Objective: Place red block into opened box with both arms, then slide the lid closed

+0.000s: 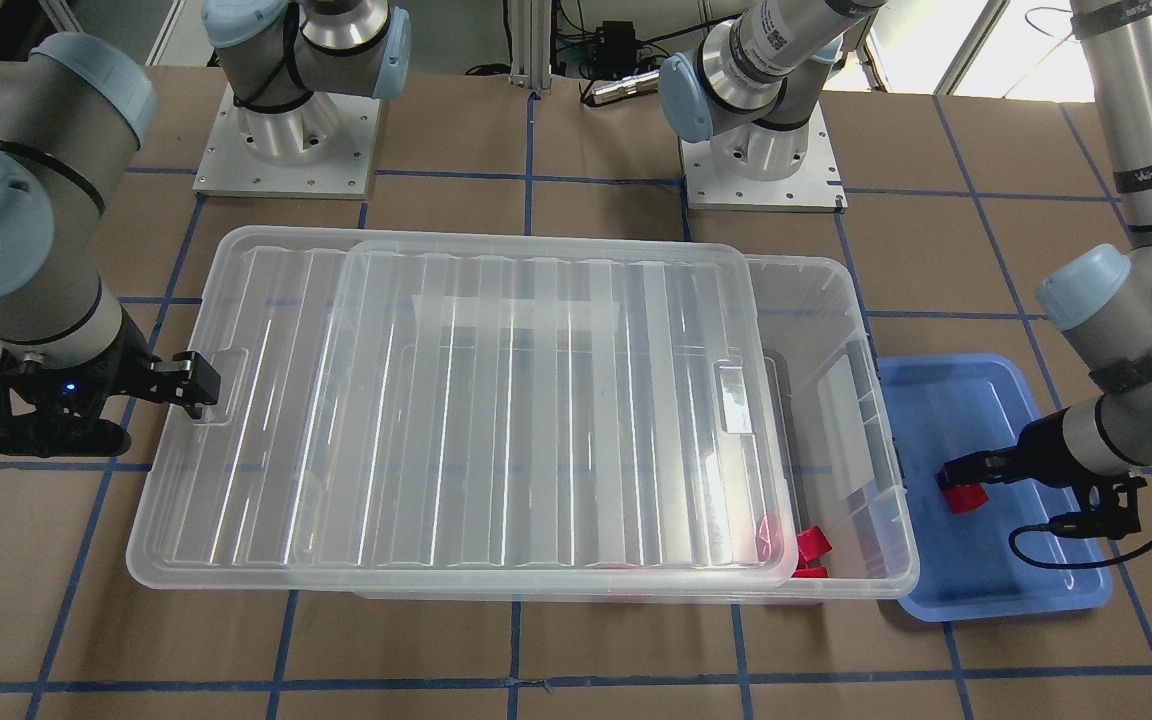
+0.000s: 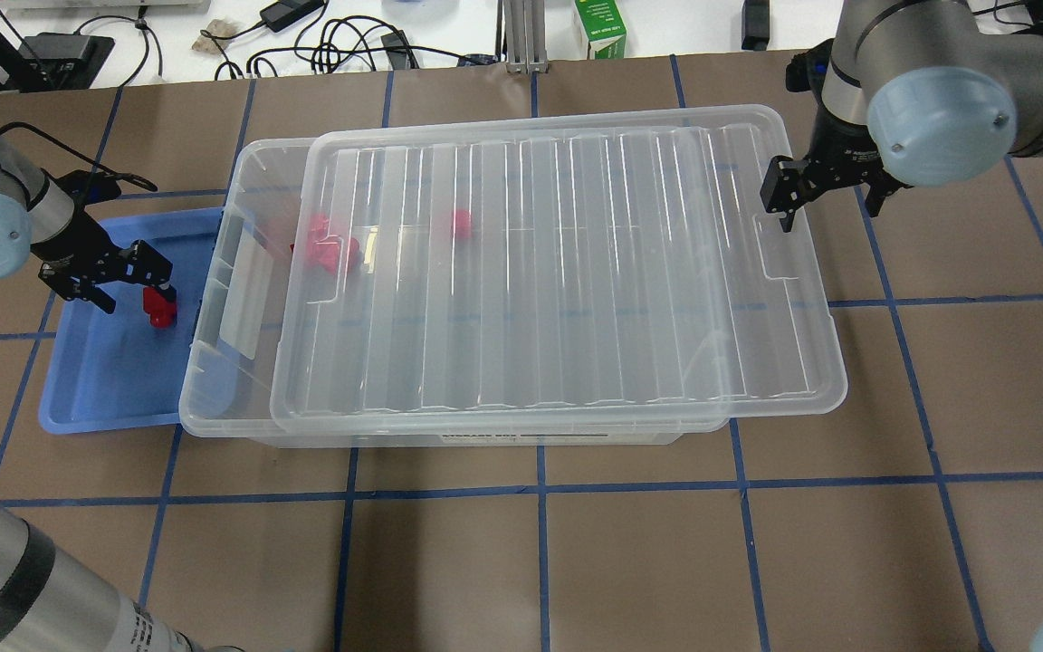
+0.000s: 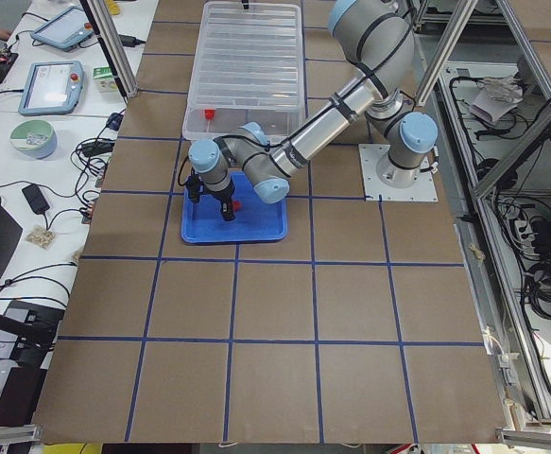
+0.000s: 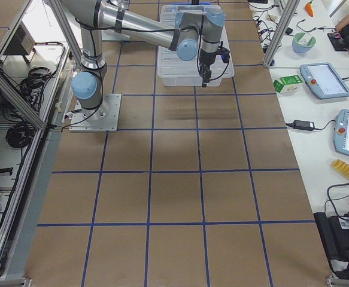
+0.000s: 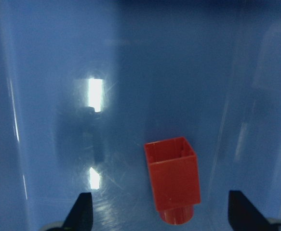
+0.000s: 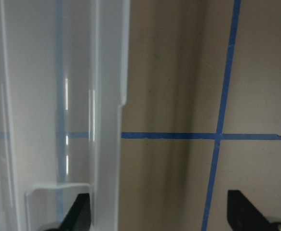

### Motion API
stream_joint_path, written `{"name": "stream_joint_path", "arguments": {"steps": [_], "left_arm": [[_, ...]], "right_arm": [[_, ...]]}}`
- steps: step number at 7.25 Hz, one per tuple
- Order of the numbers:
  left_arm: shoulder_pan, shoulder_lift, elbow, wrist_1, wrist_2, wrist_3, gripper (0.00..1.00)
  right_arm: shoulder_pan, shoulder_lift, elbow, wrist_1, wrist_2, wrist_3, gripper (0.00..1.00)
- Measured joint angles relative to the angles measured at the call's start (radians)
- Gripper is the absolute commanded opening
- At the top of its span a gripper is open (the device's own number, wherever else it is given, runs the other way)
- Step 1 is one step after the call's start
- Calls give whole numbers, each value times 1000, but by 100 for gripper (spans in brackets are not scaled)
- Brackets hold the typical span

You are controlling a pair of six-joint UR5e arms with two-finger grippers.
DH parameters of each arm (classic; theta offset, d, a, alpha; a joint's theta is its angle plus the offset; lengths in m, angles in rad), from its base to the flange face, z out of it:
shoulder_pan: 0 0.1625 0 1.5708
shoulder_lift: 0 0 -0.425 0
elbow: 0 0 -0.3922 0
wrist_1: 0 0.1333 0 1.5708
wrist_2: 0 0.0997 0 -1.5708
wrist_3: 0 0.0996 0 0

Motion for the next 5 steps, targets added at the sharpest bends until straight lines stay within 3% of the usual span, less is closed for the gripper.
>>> {"name": "stream_joint_path", "arguments": {"steps": [1,3,4,5], "left_arm": [[-3,-1,-12,3,0,-9,78],[-6,-4,-26,27,1,-16,40],[-7,-4,-27,40,3,-11,16],[-7,-3,-27,47,6,-7,1]], "right_arm": [[-38,0,-4,-1,1,-54,100],[-97,-1,-7,0,2,-126,100],[-112,-1,-8,1,2,-140,100],[-120,-1,-8,2,2,-145,100]]}}
